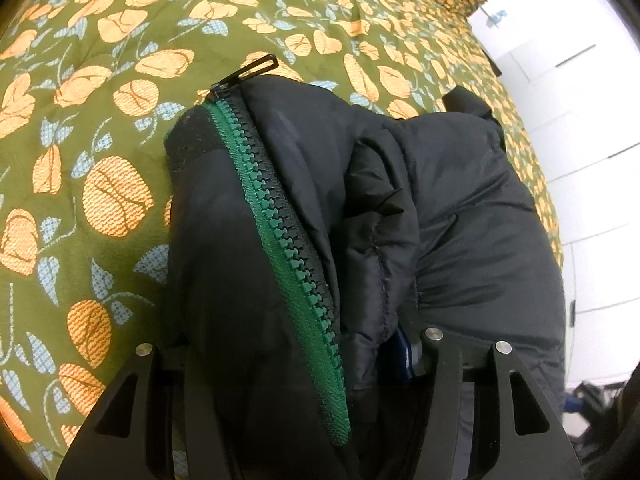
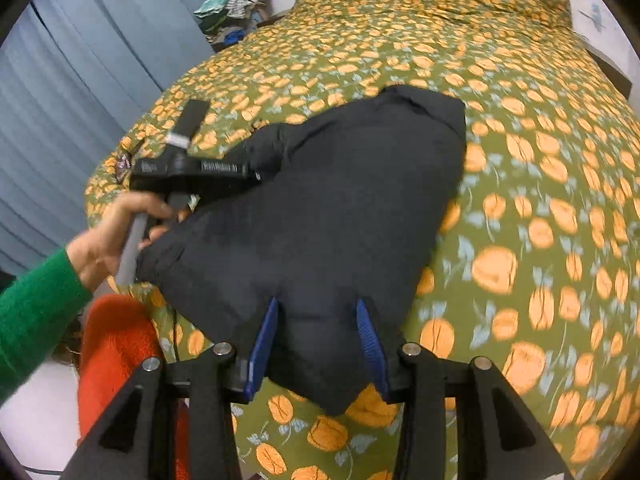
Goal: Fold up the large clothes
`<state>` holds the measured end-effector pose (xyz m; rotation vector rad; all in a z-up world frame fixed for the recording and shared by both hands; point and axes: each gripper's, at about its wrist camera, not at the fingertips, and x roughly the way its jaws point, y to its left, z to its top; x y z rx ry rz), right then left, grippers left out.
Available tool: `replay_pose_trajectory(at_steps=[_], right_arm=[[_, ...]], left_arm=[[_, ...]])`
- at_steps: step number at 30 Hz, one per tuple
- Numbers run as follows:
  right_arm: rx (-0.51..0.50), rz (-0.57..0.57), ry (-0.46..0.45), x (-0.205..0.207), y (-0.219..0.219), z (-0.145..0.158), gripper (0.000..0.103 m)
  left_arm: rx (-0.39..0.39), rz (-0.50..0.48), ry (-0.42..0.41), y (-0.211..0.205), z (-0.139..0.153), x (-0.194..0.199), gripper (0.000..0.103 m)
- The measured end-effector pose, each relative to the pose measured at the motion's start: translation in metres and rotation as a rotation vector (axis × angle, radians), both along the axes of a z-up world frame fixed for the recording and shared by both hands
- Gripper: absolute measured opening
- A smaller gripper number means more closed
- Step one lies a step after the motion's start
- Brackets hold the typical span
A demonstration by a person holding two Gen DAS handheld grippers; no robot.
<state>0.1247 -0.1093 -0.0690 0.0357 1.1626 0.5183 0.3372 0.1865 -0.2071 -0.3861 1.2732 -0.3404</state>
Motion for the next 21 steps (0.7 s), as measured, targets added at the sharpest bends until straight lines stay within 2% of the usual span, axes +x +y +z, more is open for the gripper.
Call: replay_pose_trajectory(at_steps=[5,12,15,17,21], right_arm=[[-0.083,0.002,0.026,0.001,0.012,-0.052,0.042],[-0.068,-0.048,0.000,0.008,0.012,-0.085,0.042],[-0.078,-0.036,0.023,0.010,0.012,-0.071,0.042],[-0.069,-0.039,0.051,0.013,0.008,-0.051,0.042],[-0.057,-0.057,-0.086,0.023,0.011,-0.001,0.042]], left_arm=[[0.025,-0.010,-0.025,-0.008,0.003,-0.002,0.061],[0.017,0.021,-0.044,-0.007,-0.001,-0.004,0.063],[0.015,0.024,-0.020,-0.005,0.004,-0.003,0.063],[0.019,0.029,-0.012,-0.003,0.008,-0.004,0.065],[0.031,0.030,-0.015,-0.004,0.028,-0.008,0.069]])
